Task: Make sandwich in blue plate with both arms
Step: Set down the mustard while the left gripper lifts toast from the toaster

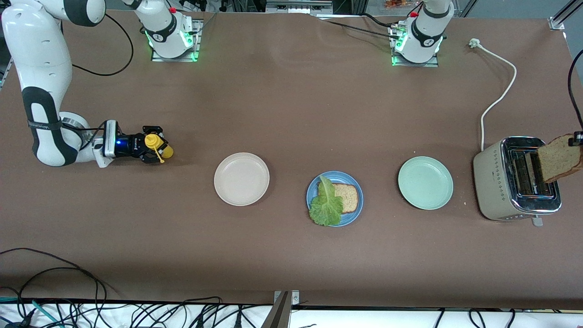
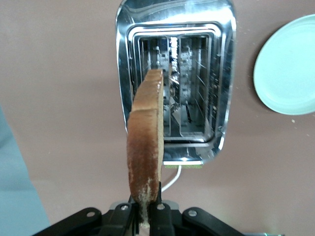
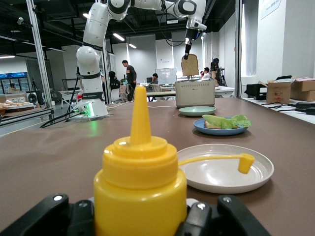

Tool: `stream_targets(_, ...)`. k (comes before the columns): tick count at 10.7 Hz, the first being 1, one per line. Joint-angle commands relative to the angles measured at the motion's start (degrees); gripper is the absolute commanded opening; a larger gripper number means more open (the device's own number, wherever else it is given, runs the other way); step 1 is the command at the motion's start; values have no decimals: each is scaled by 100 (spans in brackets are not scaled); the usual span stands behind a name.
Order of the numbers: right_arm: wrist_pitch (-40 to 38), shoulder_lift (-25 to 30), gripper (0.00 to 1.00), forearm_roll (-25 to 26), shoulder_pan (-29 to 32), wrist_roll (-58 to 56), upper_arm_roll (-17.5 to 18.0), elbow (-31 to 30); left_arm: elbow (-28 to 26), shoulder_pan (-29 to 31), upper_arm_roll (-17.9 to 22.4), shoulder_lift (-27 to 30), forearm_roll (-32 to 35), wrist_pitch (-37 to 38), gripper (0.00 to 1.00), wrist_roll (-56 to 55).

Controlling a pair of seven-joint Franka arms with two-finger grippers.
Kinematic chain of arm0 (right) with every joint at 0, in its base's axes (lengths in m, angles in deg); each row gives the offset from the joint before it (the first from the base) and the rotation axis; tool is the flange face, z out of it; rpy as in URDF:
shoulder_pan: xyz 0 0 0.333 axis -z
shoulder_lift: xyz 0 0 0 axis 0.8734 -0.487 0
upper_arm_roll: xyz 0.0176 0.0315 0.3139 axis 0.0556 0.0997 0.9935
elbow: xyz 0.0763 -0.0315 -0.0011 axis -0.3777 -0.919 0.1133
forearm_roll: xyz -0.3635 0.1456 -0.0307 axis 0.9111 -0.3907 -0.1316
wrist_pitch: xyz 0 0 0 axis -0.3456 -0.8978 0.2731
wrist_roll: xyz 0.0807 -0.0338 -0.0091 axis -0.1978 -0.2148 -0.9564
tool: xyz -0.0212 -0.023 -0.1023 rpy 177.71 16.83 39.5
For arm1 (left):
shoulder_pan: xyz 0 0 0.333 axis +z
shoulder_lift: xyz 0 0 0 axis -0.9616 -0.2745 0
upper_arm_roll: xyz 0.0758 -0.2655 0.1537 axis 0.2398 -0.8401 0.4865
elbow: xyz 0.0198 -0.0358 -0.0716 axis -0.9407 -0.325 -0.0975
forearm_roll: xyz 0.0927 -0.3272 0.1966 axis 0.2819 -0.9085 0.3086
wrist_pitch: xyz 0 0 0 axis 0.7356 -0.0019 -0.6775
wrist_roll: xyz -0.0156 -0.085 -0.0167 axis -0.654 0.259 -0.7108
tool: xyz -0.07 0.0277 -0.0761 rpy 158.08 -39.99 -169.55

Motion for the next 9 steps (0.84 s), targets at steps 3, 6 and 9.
stream_targets(3, -173, -73, 72, -75, 29, 186, -13, 200, 808, -494, -31, 144, -104, 1271, 0, 115)
stream_targets(6, -191, -73, 99, 12, 29, 528, -180, 209, 836, -549, 31, 83, -1129, 1369, 0, 132)
stream_targets(9, -235, -38, 100, 398, 20, 897, -443, 375, 748, -584, 14, -118, -1974, 1369, 0, 106)
